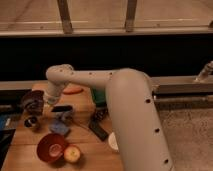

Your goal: Place brush in metal cup

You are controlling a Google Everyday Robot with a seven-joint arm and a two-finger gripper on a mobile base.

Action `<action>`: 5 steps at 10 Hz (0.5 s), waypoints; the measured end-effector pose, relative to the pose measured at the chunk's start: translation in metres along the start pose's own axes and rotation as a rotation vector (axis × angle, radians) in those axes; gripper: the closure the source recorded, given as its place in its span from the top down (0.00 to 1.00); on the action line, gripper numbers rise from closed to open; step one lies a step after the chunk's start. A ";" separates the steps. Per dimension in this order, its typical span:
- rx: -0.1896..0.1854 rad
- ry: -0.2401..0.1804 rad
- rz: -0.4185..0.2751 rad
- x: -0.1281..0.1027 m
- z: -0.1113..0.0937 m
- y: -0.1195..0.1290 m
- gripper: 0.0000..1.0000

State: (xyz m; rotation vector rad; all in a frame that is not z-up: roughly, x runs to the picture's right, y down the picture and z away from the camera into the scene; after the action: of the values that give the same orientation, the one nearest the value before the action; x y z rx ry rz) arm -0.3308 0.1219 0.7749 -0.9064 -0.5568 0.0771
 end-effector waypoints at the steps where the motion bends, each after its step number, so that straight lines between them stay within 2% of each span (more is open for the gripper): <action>1: -0.018 -0.001 -0.015 -0.004 0.006 0.004 0.00; 4: -0.080 0.001 -0.080 -0.020 0.024 0.025 0.00; 5: -0.109 0.018 -0.107 -0.027 0.032 0.036 0.00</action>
State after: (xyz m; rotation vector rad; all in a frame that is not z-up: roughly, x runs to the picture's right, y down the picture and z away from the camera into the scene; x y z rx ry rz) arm -0.3636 0.1601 0.7516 -0.9805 -0.5966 -0.0583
